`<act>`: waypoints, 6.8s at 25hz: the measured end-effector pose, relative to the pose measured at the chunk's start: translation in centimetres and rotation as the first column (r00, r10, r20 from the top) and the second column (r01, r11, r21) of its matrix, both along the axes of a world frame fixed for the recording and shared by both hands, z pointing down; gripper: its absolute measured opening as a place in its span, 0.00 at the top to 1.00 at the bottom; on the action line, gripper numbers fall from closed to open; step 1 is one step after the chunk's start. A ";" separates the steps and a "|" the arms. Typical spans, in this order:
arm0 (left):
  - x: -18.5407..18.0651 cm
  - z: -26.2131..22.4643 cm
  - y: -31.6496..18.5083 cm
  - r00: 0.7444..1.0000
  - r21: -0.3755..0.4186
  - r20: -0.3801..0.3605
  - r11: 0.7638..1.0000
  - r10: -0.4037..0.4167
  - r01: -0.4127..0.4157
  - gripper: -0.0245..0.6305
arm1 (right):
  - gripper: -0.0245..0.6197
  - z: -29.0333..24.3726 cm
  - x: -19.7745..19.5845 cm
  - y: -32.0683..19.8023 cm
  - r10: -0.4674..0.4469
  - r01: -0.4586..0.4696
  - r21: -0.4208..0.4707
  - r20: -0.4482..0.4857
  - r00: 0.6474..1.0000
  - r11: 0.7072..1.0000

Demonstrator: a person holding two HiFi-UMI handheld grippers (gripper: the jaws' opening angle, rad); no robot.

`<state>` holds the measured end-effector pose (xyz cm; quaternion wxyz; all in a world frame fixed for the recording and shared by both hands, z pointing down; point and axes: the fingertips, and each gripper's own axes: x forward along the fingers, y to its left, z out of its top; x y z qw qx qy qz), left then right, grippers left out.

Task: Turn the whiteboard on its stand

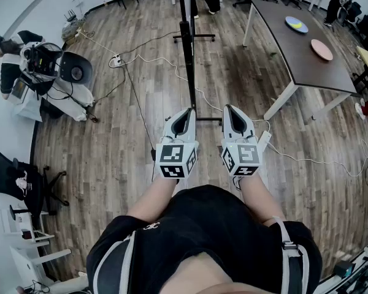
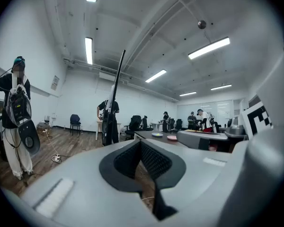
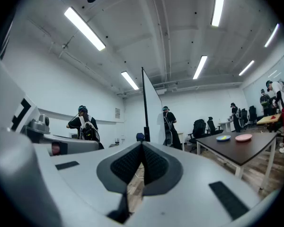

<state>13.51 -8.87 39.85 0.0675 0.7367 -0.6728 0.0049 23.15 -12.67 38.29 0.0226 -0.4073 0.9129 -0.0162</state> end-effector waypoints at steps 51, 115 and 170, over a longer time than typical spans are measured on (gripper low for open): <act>-12.1 4.0 -4.5 0.998 -0.036 -0.001 0.997 -0.067 0.067 0.95 | 0.95 2.8 -10.6 -8.4 -0.053 0.053 -0.022 -0.006 0.999 0.998; -29.8 5.5 -28.1 0.985 -0.133 -0.054 0.977 0.162 -0.168 0.95 | 0.65 8.5 -25.3 -33.5 0.261 -0.294 -0.113 -0.241 0.935 0.949; -25.7 7.9 -16.4 0.883 -0.132 -0.078 0.873 0.463 -0.469 0.95 | 0.66 9.4 -21.5 -16.6 0.384 -0.396 -0.049 -0.166 0.908 0.917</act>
